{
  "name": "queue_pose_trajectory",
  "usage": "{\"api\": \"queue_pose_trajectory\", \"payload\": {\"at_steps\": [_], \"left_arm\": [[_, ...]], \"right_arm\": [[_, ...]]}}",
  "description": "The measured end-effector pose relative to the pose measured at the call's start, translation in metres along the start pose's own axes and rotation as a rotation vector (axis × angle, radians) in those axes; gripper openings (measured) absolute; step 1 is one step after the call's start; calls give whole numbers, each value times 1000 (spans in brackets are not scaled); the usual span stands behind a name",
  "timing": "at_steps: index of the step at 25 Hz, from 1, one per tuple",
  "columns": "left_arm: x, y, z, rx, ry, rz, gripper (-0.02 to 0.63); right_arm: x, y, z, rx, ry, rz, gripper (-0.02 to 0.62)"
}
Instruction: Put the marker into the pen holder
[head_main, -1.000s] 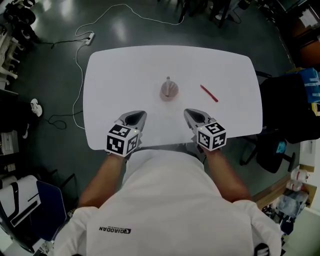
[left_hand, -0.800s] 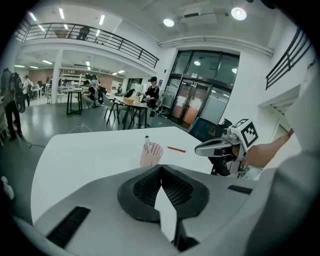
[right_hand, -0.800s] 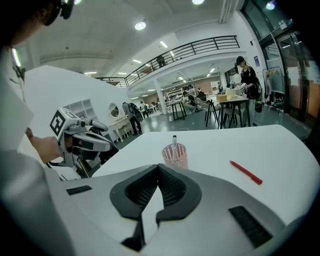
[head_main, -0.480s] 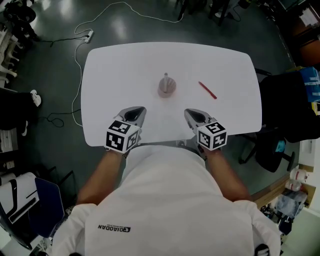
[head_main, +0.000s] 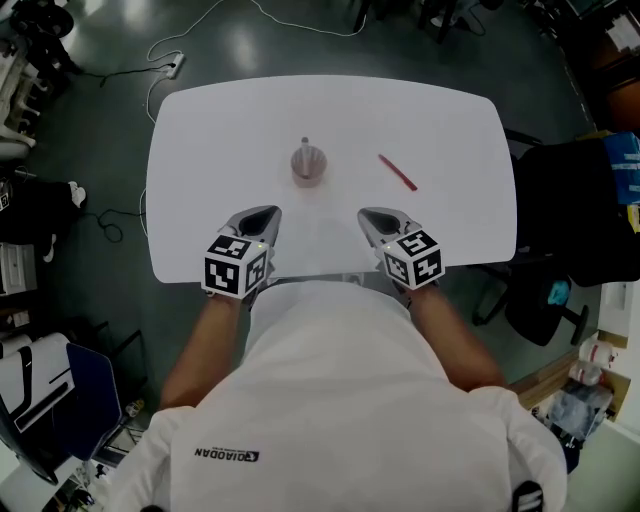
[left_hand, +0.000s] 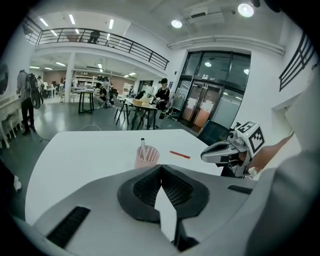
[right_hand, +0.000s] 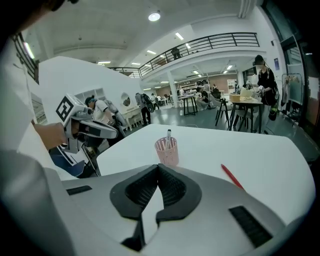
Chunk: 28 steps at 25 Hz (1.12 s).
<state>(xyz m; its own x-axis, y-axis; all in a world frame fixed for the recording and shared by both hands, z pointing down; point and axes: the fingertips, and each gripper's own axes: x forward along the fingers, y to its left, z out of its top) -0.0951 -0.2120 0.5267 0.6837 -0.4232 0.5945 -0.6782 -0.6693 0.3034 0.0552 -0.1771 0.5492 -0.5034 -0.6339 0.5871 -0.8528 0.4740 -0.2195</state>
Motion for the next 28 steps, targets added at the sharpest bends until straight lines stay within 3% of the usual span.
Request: {"api": "queue_pose_trajectory", "payload": {"at_steps": [5, 17, 28], "left_arm": [[17, -22, -3, 15, 28, 2, 28], [58, -58, -15, -13, 77, 28, 28], [57, -69, -45, -92, 86, 124, 28]], "right_arm": [[-8, -23, -16, -80, 45, -18, 20], [-35, -111, -54, -96, 133, -96, 20], [-3, -155, -65, -316, 242, -85, 20]]}}
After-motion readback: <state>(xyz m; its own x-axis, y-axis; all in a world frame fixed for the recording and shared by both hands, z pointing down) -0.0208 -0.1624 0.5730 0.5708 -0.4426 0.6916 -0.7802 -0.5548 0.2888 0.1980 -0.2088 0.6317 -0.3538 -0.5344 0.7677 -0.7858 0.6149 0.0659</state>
